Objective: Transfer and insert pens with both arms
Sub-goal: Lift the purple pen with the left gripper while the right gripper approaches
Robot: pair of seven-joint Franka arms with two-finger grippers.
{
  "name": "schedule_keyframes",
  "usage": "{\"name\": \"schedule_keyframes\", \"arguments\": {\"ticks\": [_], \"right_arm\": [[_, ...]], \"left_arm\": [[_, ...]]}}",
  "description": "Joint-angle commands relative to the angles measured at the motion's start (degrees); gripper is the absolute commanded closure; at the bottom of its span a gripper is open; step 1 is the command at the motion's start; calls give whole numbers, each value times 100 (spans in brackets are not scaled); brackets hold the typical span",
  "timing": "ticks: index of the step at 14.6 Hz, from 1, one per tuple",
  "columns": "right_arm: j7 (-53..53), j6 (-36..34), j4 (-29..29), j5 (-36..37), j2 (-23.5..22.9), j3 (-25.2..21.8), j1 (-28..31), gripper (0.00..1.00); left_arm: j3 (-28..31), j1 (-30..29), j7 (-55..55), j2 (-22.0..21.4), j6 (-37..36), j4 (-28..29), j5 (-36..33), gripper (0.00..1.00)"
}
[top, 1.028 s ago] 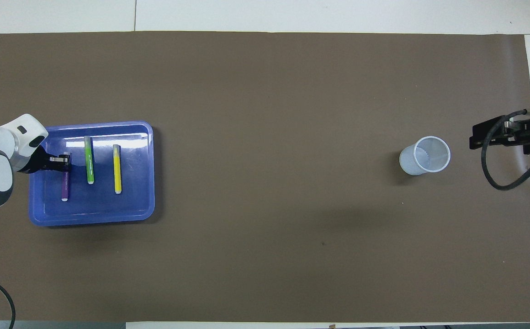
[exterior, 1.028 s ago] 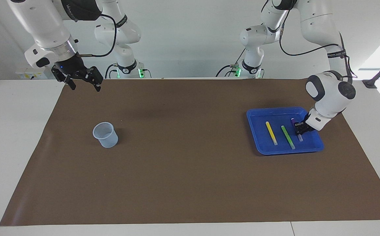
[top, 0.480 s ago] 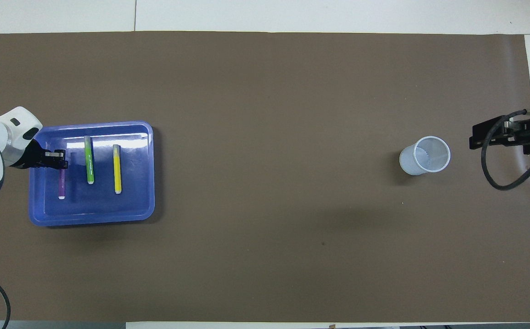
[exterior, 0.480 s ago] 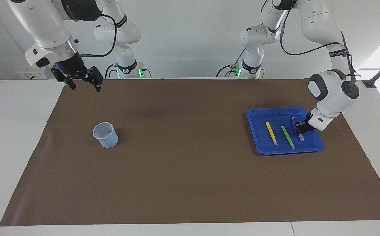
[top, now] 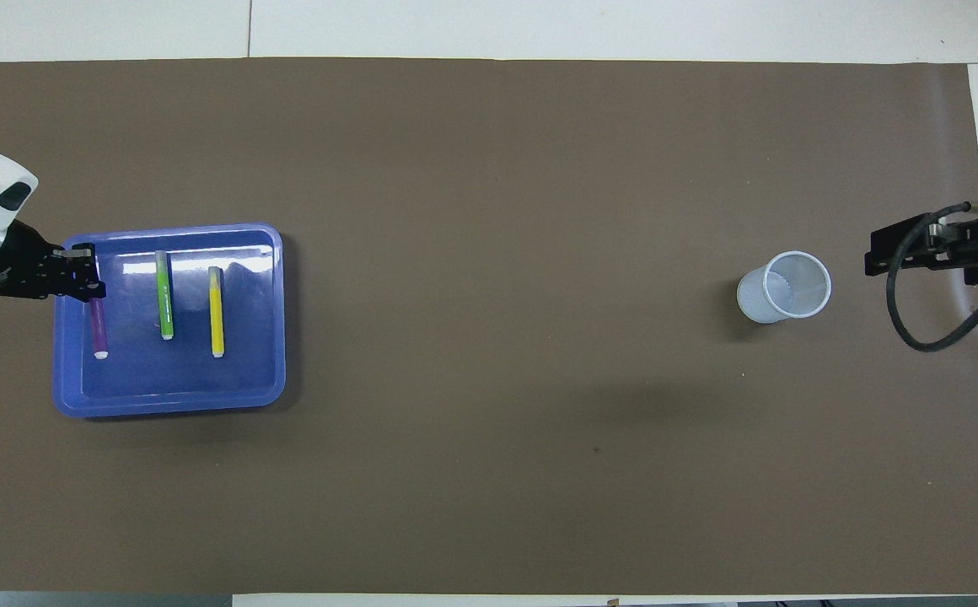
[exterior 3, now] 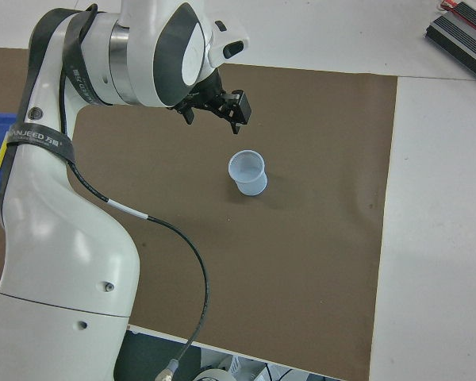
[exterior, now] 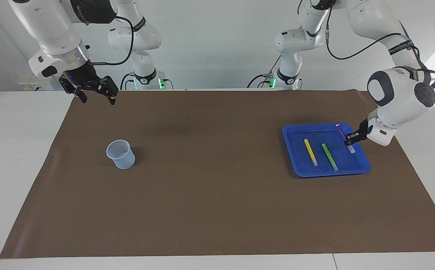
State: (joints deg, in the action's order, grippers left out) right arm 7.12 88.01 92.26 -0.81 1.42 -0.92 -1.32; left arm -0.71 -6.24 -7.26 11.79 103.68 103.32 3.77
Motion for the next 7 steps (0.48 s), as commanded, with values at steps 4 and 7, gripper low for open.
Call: {"name": "schedule_keyframes", "arguments": {"ticks": [4, 7], "right_arm": [[-44, 146, 82, -112, 51, 83, -122, 0], [-18, 365, 186, -707, 69, 83, -131, 0]], "left_arm": [[-95, 641, -3355, -509, -929, -445, 1114, 100], [-218, 677, -4770, -826, -964, -339, 1923, 100]]}}
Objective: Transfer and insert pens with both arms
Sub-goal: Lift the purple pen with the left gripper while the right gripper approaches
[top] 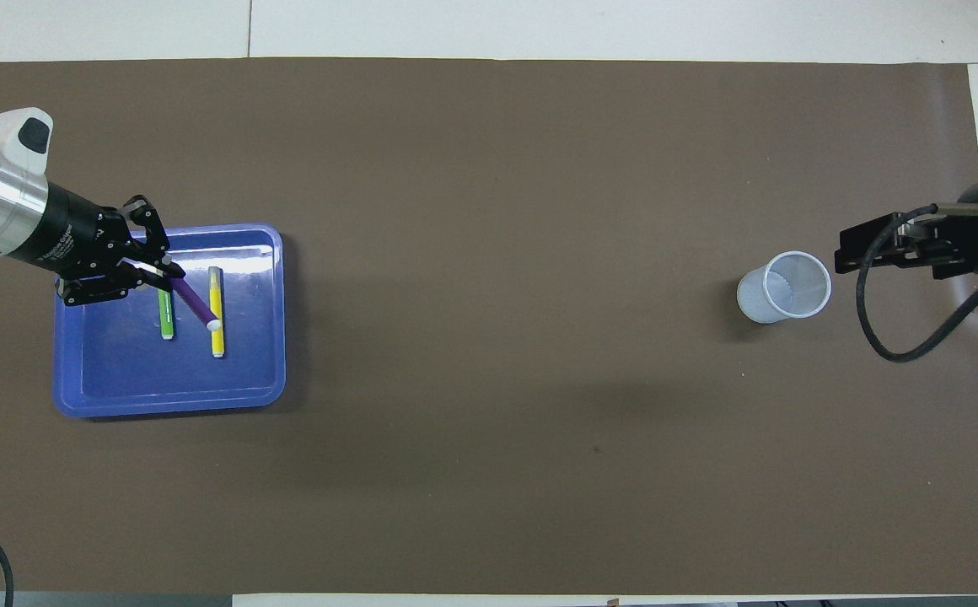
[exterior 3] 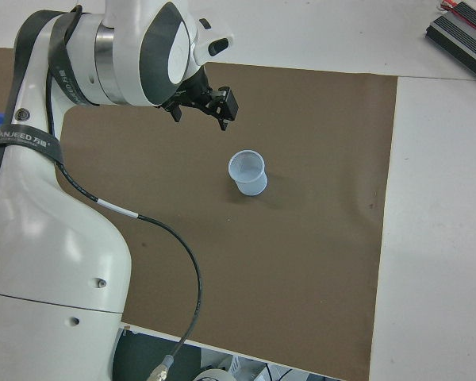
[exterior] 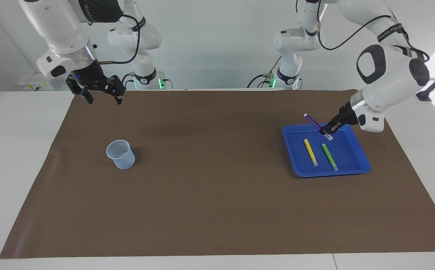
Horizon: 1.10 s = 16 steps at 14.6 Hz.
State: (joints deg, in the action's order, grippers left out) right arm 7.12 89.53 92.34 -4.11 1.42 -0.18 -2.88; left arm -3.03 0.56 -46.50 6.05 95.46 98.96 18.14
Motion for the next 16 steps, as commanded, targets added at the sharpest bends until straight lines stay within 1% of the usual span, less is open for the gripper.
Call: {"name": "schedule_keyframes", "arguments": {"ticks": [1, 2, 4, 6, 8, 10, 11, 13, 16], "right_arm": [[17, 318, 258, -572, 86, 61, 16, 0], [35, 389, 276, -704, 95, 166, -36, 0], [210, 591, 276, -1090, 86, 194, -229, 0], [403, 653, 276, -1565, 86, 194, -396, 0], [719, 653, 285, -2109, 95, 202, -528, 0], [1132, 714, 320, -2584, 95, 211, -634, 0], [1290, 819, 320, -2708, 95, 211, -722, 0], [1633, 1092, 320, -2885, 86, 211, -941, 0], [2021, 1513, 320, -2903, 25, 211, -1389, 0]], "left_arm": [[-66, 14, -1374, -323, -90, 97, 775, 100], [-92, 32, -1849, -350, -46, 97, 1031, 100], [-189, 32, -2685, -481, 7, 184, 1602, 100], [-242, 119, -3065, -770, 287, 596, 2172, 100], [-251, 347, -3433, -1026, 638, 1026, 2648, 100], [-251, 777, -3848, -1263, 1200, 1448, 2922, 100], [-251, 944, -3919, -1386, 1481, 1659, 3079, 100], [-251, 1139, -4182, -1571, 2026, 2055, 3720, 100], [-251, 1508, -4288, -1721, 2511, 2381, 4029, 100]]}}
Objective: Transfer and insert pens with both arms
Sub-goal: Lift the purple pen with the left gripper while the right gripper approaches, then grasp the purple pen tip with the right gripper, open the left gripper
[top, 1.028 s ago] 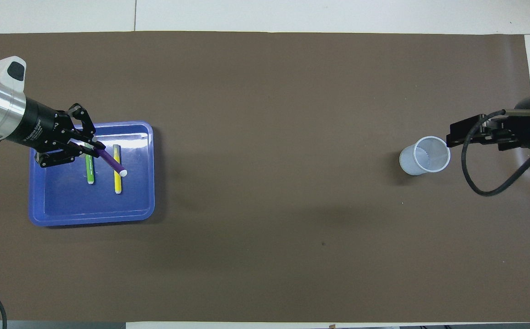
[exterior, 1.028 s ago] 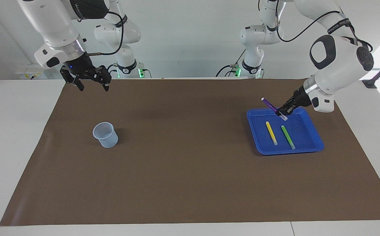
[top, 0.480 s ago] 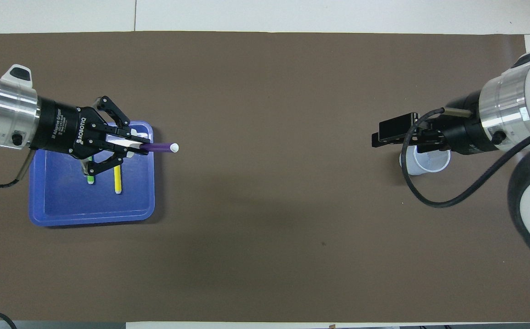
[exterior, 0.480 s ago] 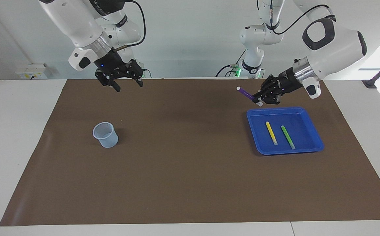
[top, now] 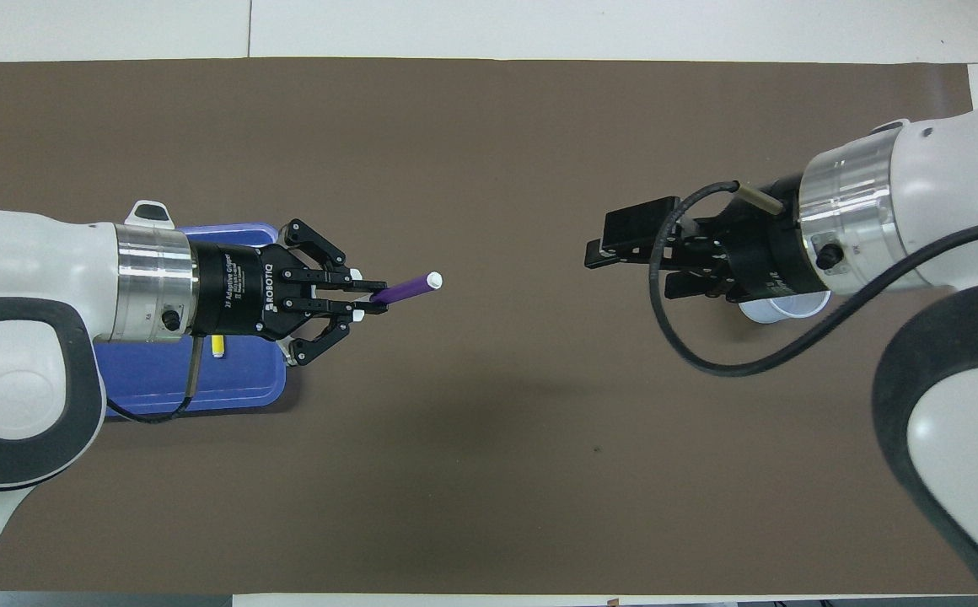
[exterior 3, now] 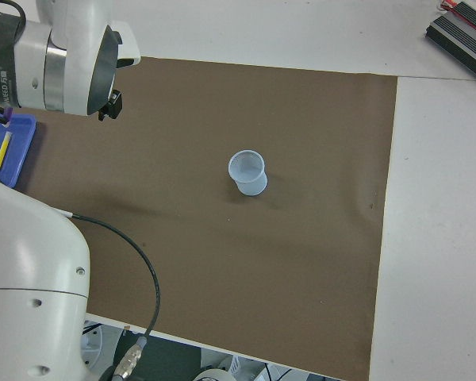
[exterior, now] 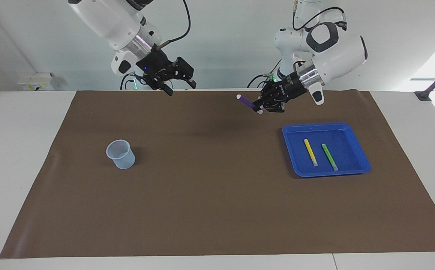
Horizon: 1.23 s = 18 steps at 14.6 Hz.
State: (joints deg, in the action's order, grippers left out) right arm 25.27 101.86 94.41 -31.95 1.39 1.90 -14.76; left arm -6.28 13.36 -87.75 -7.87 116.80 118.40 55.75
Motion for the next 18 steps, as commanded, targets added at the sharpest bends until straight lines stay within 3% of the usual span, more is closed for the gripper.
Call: {"name": "schedule_keyframes", "arguments": {"ticks": [1, 7, 14, 18], "right_arm": [[198, 377, 113, -119, -7, 3, -325, 0], [75, 738, -80, -49, -472, 21, -703, 2], [-13, 1169, -169, -49, -710, 65, -1011, 8], [-13, 1187, -169, -31, -710, 65, -1099, 20]], "left_arm": [[75, 324, -347, -373, 613, 543, 444, 100], [75, 800, -709, -488, 1424, 825, 743, 100], [75, 800, -709, -532, 1494, 869, 911, 100], [75, 800, -709, -558, 1591, 939, 990, 100]]}}
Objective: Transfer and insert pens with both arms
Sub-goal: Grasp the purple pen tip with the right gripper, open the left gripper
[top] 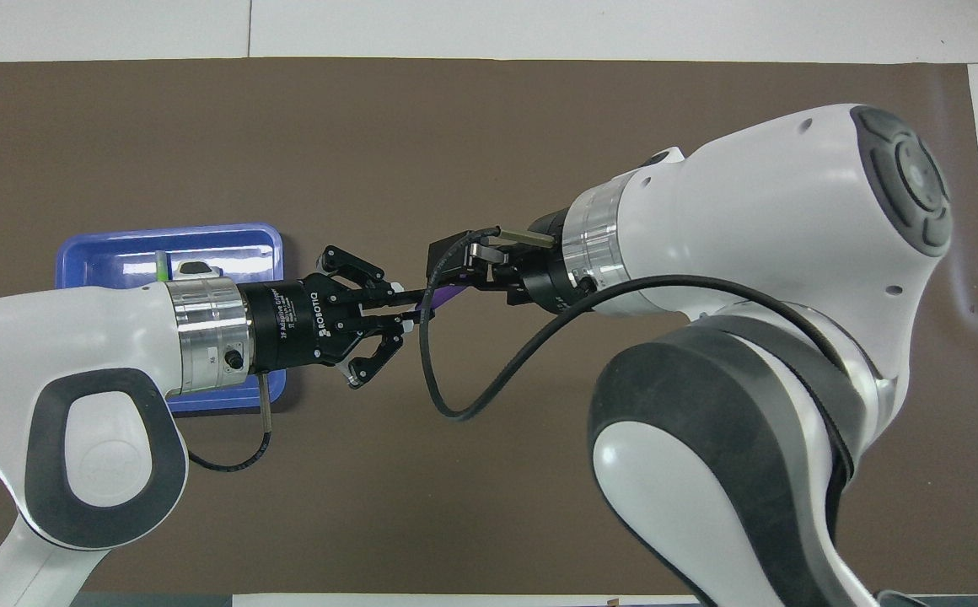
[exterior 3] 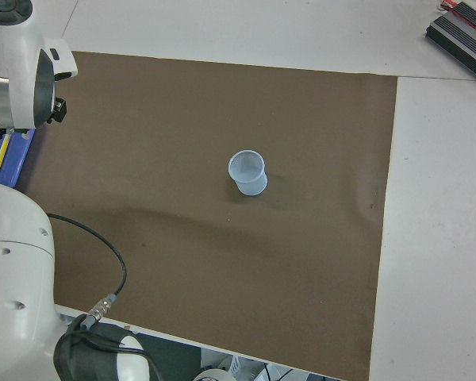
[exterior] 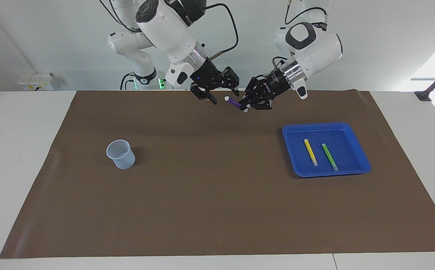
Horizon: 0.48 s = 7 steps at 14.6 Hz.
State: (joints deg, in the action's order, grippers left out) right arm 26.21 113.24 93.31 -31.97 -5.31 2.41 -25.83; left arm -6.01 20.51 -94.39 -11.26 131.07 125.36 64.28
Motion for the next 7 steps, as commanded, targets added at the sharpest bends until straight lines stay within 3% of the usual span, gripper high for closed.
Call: {"name": "schedule_keyframes", "arguments": {"ticks": [1, 2, 4, 7], "right_arm": [[-108, 49, -58, -28, -40, 14, 8, 29], [-99, 75, -58, -20, -49, 14, -1, 45], [-46, 303, -49, -20, -66, 14, -10, 59], [-46, 357, -41, -11, -84, 14, -45, 60]], "left_arm": [[47, 84, -44, -228, 165, 252, 137, 100], [47, 84, -44, -228, 165, 252, 146, 100], [47, 84, -44, -228, 165, 252, 146, 100], [47, 84, -44, -228, 200, 252, 199, 100]]}}
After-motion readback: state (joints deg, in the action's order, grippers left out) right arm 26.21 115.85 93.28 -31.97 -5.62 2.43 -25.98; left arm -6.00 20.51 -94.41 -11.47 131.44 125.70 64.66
